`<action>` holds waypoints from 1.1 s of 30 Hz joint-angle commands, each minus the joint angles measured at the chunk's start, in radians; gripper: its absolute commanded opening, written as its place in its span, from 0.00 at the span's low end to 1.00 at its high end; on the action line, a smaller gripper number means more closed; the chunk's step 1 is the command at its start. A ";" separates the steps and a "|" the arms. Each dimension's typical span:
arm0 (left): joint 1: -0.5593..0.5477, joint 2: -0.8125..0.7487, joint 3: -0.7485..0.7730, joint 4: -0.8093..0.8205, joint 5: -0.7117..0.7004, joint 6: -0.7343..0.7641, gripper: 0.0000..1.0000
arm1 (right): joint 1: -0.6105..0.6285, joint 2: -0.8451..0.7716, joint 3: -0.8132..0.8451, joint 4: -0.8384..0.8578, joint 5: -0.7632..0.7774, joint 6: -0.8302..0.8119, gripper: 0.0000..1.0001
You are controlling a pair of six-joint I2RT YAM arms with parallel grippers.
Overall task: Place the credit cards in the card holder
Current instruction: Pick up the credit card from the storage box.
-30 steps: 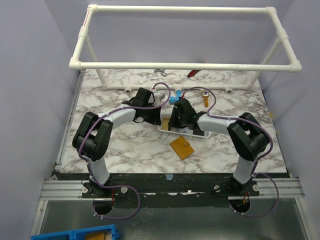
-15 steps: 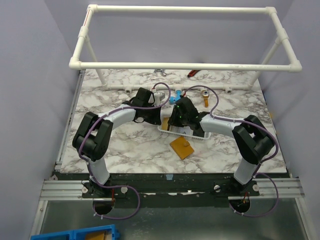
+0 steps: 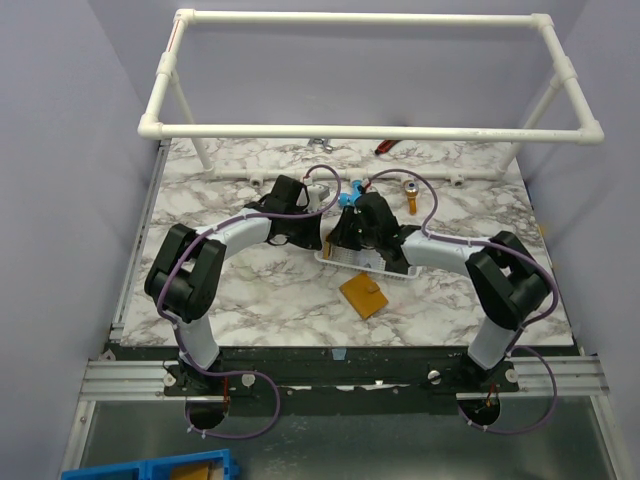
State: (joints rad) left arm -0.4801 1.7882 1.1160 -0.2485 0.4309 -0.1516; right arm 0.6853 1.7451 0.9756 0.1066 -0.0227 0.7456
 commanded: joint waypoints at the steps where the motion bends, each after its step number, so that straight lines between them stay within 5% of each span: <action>1: -0.018 -0.015 -0.018 0.017 0.034 0.012 0.18 | 0.020 0.072 0.009 0.083 -0.117 0.027 0.36; 10: -0.018 -0.030 -0.016 0.014 0.031 0.011 0.18 | 0.019 0.126 0.048 -0.032 -0.063 0.027 0.42; 21: -0.014 -0.038 0.002 -0.004 0.024 0.003 0.18 | 0.019 0.034 0.014 -0.031 -0.018 -0.001 0.21; 33: 0.027 -0.113 0.071 -0.065 0.102 -0.024 0.43 | -0.021 -0.062 -0.084 0.050 -0.117 -0.043 0.10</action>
State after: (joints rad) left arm -0.4732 1.7397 1.1416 -0.2955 0.4633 -0.1619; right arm 0.6781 1.7233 0.9287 0.0967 -0.0868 0.7231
